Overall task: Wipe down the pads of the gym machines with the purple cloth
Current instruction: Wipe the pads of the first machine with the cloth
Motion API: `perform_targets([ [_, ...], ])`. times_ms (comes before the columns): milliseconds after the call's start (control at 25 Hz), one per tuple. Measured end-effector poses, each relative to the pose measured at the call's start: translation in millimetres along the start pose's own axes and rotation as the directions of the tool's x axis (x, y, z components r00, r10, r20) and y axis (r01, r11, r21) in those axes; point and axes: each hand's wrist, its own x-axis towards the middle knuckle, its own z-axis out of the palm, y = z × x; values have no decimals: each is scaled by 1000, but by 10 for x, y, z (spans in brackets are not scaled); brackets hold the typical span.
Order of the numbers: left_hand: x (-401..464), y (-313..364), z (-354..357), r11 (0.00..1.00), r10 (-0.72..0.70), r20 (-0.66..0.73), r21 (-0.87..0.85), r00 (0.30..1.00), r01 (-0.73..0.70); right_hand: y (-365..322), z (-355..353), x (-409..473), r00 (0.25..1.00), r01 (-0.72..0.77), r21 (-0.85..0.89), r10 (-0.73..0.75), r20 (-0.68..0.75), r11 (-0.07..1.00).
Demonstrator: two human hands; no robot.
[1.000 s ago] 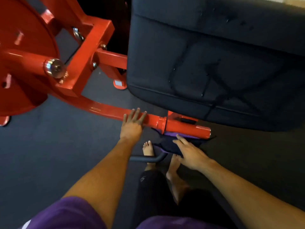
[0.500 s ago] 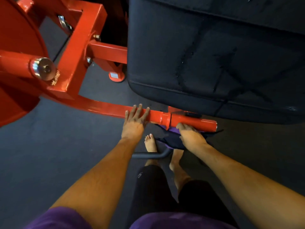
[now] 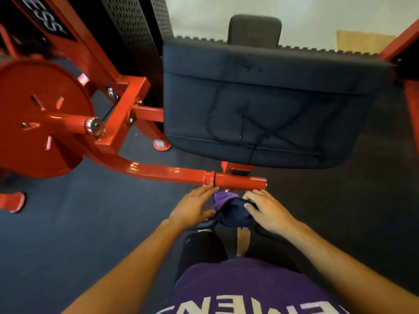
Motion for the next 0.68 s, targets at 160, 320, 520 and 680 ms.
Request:
perform_targets([
  [160,-117,686,151,1000,13,-135,-14,991,-15,74,-309,-381,990,134,89,-130,-44,987],
  [320,-126,1247,246,999,-10,-263,27,965,17,226,-516,-697,966,232,99,-218,-139,968],
  [520,-312,1709,245,996,-85,-440,-68,894,62,404,-703,-995,962,156,-16,-156,-224,988],
  [680,-583,1964,246,998,-55,-501,-45,864,37,513,-853,-1155,982,-53,-209,13,-188,977],
])
